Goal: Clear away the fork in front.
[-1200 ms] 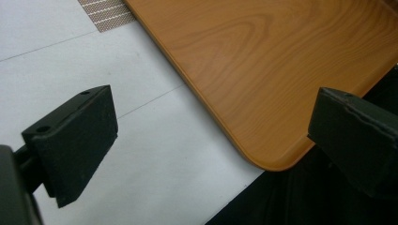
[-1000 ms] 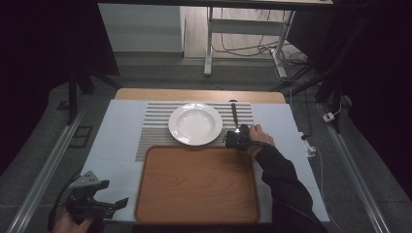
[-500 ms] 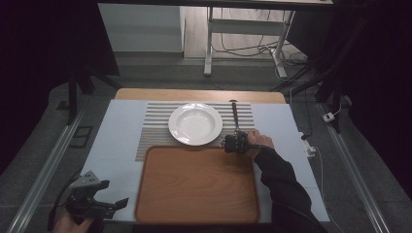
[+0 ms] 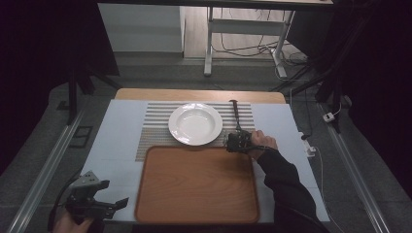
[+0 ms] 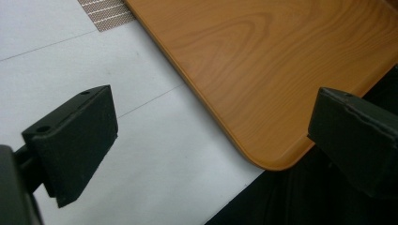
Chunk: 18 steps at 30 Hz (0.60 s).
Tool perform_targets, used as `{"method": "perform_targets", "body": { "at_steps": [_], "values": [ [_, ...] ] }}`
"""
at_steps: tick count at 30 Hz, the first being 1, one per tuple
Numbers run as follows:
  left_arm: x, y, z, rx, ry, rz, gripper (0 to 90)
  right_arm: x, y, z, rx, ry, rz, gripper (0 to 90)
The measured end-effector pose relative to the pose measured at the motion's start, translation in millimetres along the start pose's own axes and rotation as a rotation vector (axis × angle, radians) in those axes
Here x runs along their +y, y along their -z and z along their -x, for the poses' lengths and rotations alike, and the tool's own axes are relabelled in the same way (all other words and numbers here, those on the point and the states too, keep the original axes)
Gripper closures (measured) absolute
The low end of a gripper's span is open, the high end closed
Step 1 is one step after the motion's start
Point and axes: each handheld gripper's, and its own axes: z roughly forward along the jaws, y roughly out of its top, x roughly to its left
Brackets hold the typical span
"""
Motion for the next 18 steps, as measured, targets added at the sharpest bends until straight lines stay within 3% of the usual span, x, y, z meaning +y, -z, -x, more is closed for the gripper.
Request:
{"method": "perform_targets", "body": {
  "at_steps": [3, 4, 9, 18],
  "values": [
    [0.1, -0.1, 0.2, 0.001, -0.001, -0.001, 2.2, -2.0, 3.4, 2.1, 0.023, -0.013, 0.017, 89.2],
    [0.1, -0.1, 0.2, 0.001, -0.001, -0.001, 2.2, -2.8, 9.6, 2.4, -0.008, -0.022, 0.009, 89.2],
    [0.2, 0.2, 0.2, 0.0, -0.002, -0.004, 2.2, -5.4, 22.0, 4.3, -0.007, -0.053, 0.047, 89.2],
    [0.2, 0.0, 0.7, 0.001, -0.004, -0.006, 2.2, -11.7, 43.2, 8.3, 0.039, -0.151, 0.129, 89.2]
  ]
}}
